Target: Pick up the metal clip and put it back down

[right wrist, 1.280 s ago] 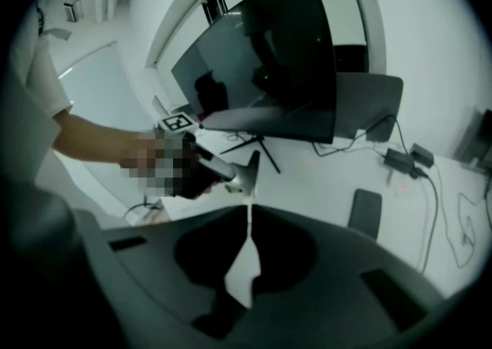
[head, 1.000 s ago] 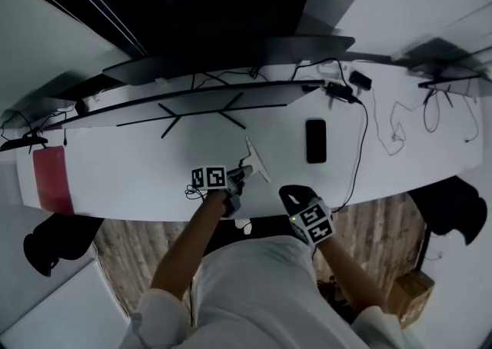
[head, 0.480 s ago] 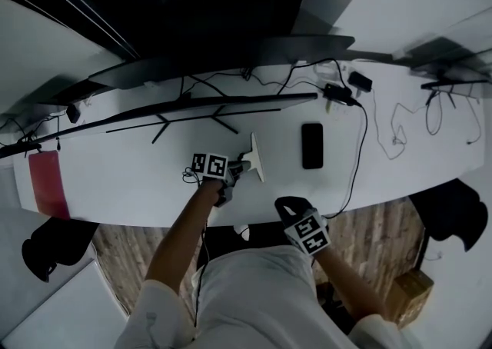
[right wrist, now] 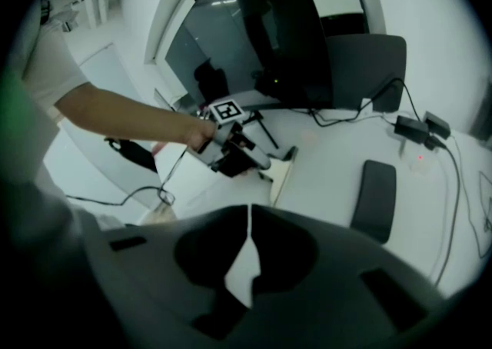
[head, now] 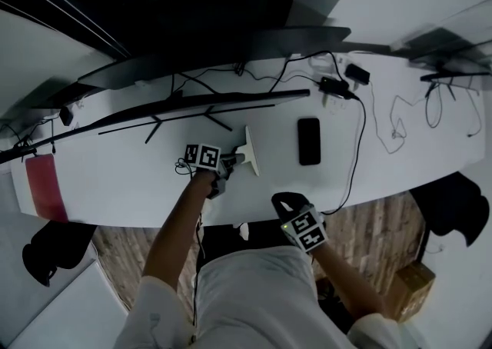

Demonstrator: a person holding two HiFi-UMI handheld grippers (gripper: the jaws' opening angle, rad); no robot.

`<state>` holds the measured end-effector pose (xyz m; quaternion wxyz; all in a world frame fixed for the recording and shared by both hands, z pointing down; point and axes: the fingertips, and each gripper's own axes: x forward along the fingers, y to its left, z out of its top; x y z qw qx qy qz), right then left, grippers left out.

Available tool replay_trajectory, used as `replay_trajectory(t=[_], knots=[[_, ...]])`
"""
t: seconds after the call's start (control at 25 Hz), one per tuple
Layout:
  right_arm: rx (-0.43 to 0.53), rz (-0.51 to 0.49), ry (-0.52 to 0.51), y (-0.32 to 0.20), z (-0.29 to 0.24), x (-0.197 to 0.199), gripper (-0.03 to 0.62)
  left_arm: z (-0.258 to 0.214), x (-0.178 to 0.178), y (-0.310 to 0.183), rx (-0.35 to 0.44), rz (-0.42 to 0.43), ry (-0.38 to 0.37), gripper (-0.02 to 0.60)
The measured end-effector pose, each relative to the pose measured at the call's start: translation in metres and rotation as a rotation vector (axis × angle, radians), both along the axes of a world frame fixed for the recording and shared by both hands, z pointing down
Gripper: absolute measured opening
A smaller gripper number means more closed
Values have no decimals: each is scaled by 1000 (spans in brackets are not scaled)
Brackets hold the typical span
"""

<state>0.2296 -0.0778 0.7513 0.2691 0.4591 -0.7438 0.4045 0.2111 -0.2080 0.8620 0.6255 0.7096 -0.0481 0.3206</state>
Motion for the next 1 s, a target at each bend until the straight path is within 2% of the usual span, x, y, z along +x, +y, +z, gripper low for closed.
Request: replay_trajectory(t=[0.2,0.28,0.4,0.68,1.0], knots=[[11,-8,4,-7,2,-1,34,1,2,-3,4,-16,26,40],[15,-7,3,-8,1,0,34,0,3,-5,6,-30,26,108],[17,-8,2,-8,0,1,34,-6,2,-5,2,-51,33,175],[37,-15,6,-8,-6,2,34,-23,-8,-7,13,-98,30,202],[73,-19,31,-8,-19,2,34,-34,-26,0,55,-99,4,220]])
